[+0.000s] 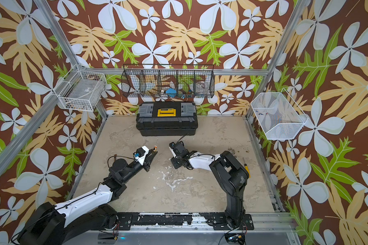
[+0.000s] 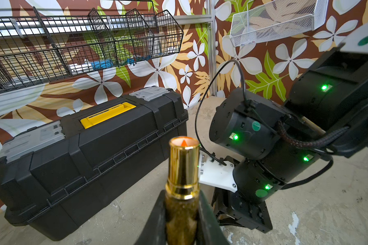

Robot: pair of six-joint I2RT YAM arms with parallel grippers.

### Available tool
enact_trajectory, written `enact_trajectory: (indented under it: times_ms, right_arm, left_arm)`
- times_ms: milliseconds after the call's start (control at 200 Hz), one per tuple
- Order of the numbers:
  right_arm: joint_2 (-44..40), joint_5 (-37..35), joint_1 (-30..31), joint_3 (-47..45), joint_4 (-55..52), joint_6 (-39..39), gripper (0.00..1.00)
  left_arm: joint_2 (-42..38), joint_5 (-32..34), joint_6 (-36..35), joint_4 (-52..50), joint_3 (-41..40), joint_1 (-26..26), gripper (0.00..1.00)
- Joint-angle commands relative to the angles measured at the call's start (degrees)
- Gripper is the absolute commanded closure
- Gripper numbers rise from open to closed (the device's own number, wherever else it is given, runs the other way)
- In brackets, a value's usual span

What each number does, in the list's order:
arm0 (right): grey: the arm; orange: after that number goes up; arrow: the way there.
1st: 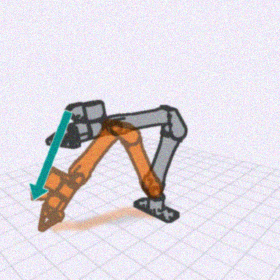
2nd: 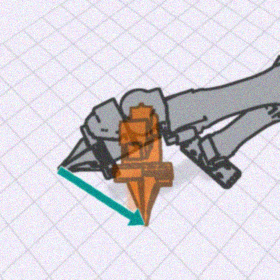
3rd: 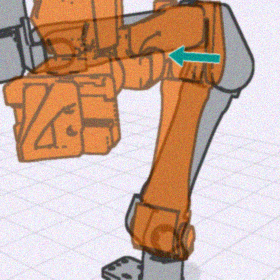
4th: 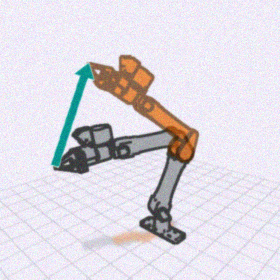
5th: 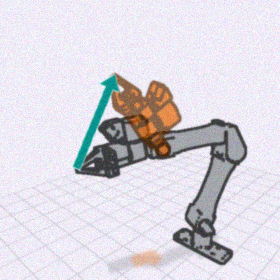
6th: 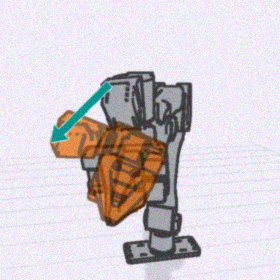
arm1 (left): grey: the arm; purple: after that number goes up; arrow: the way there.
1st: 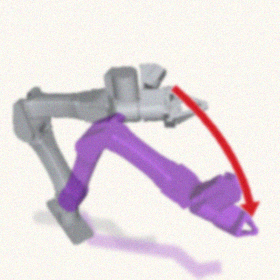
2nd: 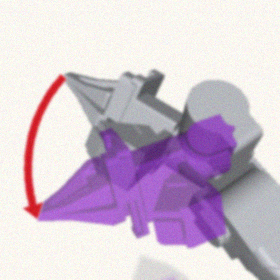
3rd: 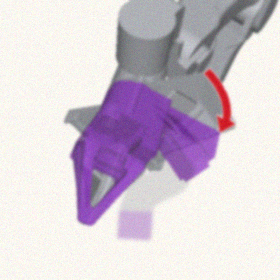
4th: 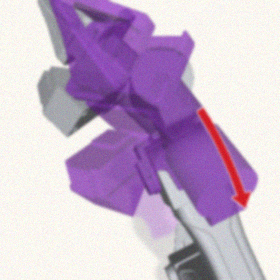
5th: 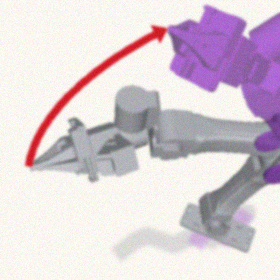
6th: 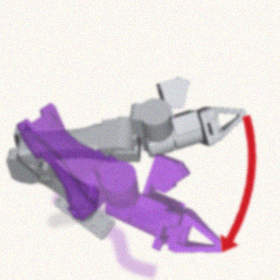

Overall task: Open the lipstick cap
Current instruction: Place the cover at the center of the board, then place the lipstick at the center of the board.

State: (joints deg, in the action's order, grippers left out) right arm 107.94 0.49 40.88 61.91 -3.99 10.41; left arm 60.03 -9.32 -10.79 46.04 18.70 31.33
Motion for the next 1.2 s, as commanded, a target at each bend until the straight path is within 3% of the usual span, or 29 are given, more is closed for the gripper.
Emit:
enact_trajectory:
  times_ms: [0,220,345,490,716,901,1191]
  right_arm:
    - [-1.27,0.55,-0.02,0.41,-0.4,0.04,0.62]
    - [-6.01,-0.52,-0.09,0.82,-2.3,0.12,0.55]
    - [-12.57,-2.26,-0.34,-0.49,-1.88,1.23,0.53]
    - [-21.45,1.49,-1.04,-1.27,0.88,2.47,0.53]
    - [-31.92,19.02,-1.44,-2.48,6.58,-0.02,0.54]
    - [-32.94,34.86,-1.34,-2.46,10.9,0.26,0.52]
    - [-29.65,34.41,0.62,0.92,5.46,-3.16,0.5]
  left_arm:
    - [0.09,-0.69,0.36,0.87,0.37,0.05,0.87]
    - [0.45,-1.25,0.47,1.17,0.46,0.05,0.87]
    - [1.02,-2.75,0.59,1.74,0.47,0.04,0.87]
    - [1.34,-5.24,1.12,2.91,0.93,0.02,0.87]
    - [2.23,-10.92,0.92,3.51,1.72,0.04,0.86]
    - [3.71,-14.4,1.99,3.36,2.74,0.04,0.86]
    - [3.79,-15.7,1.01,-0.51,4.47,0.04,0.86]
